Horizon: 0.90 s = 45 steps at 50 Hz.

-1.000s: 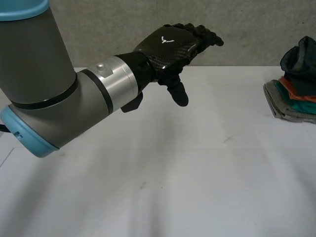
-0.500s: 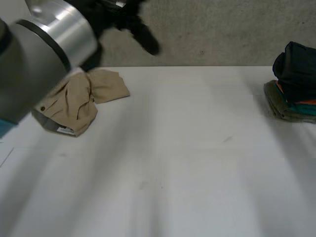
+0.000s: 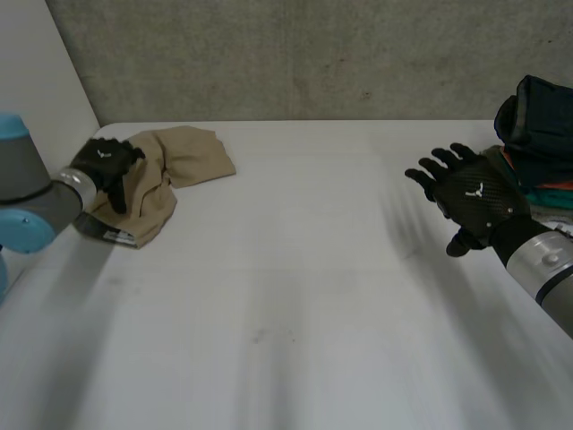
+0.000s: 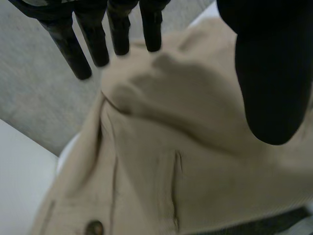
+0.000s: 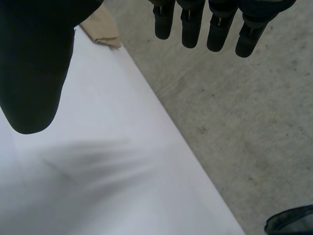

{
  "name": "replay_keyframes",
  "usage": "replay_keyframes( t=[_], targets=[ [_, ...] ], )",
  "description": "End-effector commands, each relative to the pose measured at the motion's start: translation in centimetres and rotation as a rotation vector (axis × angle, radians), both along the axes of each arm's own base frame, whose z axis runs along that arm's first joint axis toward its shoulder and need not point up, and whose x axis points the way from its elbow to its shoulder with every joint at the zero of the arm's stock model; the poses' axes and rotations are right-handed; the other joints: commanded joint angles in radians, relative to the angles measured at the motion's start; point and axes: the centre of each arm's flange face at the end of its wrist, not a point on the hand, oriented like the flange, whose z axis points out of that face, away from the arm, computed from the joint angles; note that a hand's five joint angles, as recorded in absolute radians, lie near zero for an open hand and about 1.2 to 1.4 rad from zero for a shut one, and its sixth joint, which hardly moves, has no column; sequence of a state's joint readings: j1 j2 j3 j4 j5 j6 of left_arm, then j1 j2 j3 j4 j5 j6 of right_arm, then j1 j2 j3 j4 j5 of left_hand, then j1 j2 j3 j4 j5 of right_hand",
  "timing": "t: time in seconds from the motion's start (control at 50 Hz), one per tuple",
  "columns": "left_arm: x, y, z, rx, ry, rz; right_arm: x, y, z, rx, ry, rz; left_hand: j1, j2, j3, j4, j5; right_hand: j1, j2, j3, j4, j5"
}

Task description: Fold the laundry.

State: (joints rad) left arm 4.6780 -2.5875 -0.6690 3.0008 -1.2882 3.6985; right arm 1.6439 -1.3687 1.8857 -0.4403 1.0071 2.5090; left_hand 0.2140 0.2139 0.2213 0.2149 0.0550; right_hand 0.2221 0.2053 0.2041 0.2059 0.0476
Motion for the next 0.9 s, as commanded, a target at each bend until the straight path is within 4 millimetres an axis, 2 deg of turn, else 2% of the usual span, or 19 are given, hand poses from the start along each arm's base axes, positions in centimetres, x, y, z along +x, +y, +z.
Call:
replay_keyframes(
  t=[0.02, 0.1, 0.12, 0.24, 0.26, 0.3, 0.32, 0.42, 0.44, 0.5, 0.52, 0.56, 0.6, 0.68, 0.74, 0.76, 0.78, 0.8, 0.9],
  targets=[
    [0.0, -2.5, -3.1, -0.025, 0.02, -0.007, -0.4, 0.6, -1.7, 0.056, 0.015, -0.019, 1.179, 1.179, 1.172, 1.178, 1.164, -0.048, -0.031, -0.03, -0.031, -0.048],
    [-1.1, -2.1, -1.8, -0.043, 0.035, -0.014, -0.5, 0.6, -1.9, 0.061, 0.017, -0.025, 1.182, 1.182, 1.175, 1.181, 1.167, -0.048, -0.031, -0.03, -0.031, -0.048],
    [-1.8, -1.8, 0.2, -0.067, 0.054, -0.023, -0.5, 0.6, -1.9, 0.058, 0.017, -0.027, 1.182, 1.182, 1.175, 1.181, 1.167, -0.048, -0.031, -0.03, -0.031, -0.048],
    [-4.6, 1.7, 6.4, -0.041, 0.176, -0.06, -0.7, 0.3, -1.2, 0.037, 0.016, -0.057, 1.182, 1.182, 1.175, 1.181, 1.167, -0.048, -0.031, -0.03, -0.031, -0.048],
    [-5.3, 3.2, 8.7, -0.043, 0.211, -0.074, -0.8, 0.2, -1.1, 0.034, 0.014, -0.067, 1.182, 1.182, 1.175, 1.181, 1.167, -0.048, -0.031, -0.03, -0.031, -0.048],
    [-6.3, 5.0, 10.5, -0.04, 0.245, -0.099, -1.0, 0.1, -0.6, 0.018, 0.014, -0.096, 1.182, 1.182, 1.175, 1.181, 1.167, -0.048, -0.031, -0.03, -0.031, -0.048],
    [-7.6, 7.2, 12.1, -0.042, 0.279, -0.135, -1.1, 0.1, -0.5, 0.014, 0.013, -0.105, 1.182, 1.182, 1.175, 1.181, 1.167, -0.048, -0.031, -0.03, -0.031, -0.048],
    [-11.4, 13.1, 16.0, -0.088, 0.368, -0.25, -1.4, -0.3, 0.1, 0.0, 0.009, -0.153, 1.182, 1.182, 1.175, 1.181, 1.167, -0.048, -0.031, -0.03, -0.031, -0.048],
    [-12.9, 15.5, 17.0, -0.097, 0.404, -0.305, -1.5, -0.3, 0.1, -0.001, 0.01, -0.162, 1.182, 1.182, 1.175, 1.181, 1.167, -0.048, -0.031, -0.03, -0.031, -0.048],
    [-14.8, 18.2, 16.9, -0.075, 0.431, -0.369, -1.6, -0.3, 0.2, -0.002, 0.009, -0.178, 1.182, 1.182, 1.175, 1.181, 1.167, -0.048, -0.031, -0.03, -0.031, -0.048],
    [-16.2, 20.0, 16.1, -0.05, 0.436, -0.414, -1.7, -0.2, 0.2, 0.003, 0.01, -0.19, 1.182, 1.182, 1.175, 1.181, 1.167, -0.048, -0.031, -0.03, -0.031, -0.048],
    [-17.6, 21.5, 14.9, -0.025, 0.436, -0.454, -1.7, -0.1, 0.1, 0.015, 0.013, -0.198, 1.182, 1.182, 1.175, 1.181, 1.167, -0.048, -0.031, -0.03, -0.031, -0.048],
    [-19.6, 23.6, 12.3, 0.026, 0.42, -0.491, -1.8, 0.1, -0.1, 0.039, 0.019, -0.214, 1.182, 1.182, 1.175, 1.181, 1.167, -0.048, -0.031, -0.03, -0.031, -0.048],
    [-22.4, 25.9, 6.9, 0.096, 0.374, -0.479, -2.0, 0.5, -0.4, 0.092, 0.028, -0.243, 1.182, 1.182, 1.175, 1.181, 1.167, -0.048, -0.031, -0.03, -0.031, -0.048],
    [-23.1, 26.5, 4.9, 0.111, 0.348, -0.444, -2.2, 0.8, -0.5, 0.14, 0.012, -0.27, 1.142, 1.142, 1.135, 1.141, 1.126, -0.048, -0.031, -0.03, -0.031, -0.048],
    [-23.1, 26.4, 4.5, 0.111, 0.339, -0.419, -2.2, 0.8, -0.6, 0.151, 0.004, -0.274, 0.479, 0.479, 0.472, 0.478, 0.463, -0.048, -0.031, -0.03, -0.031, -0.048],
    [-23.0, 26.3, 4.5, 0.11, 0.335, -0.415, -2.2, 0.9, -0.5, 0.16, -0.005, -0.277, 0.193, 0.193, 0.186, 0.192, 0.178, -0.048, -0.031, -0.03, -0.031, -0.048],
    [-23.1, 26.3, 4.6, 0.106, 0.336, -0.416, -2.2, 0.9, -0.5, 0.169, -0.016, -0.281, 0.048, 0.048, 0.041, 0.047, 0.032, -0.048, -0.031, -0.03, -0.031, -0.048],
    [-21.8, 26.1, 7.5, 0.059, 0.357, -0.4, -1.2, 2.0, -0.2, 0.248, -0.104, -0.26, -0.015, -0.015, -0.022, -0.016, -0.031, -0.048, -0.031, -0.03, -0.031, -0.048]
  ],
)
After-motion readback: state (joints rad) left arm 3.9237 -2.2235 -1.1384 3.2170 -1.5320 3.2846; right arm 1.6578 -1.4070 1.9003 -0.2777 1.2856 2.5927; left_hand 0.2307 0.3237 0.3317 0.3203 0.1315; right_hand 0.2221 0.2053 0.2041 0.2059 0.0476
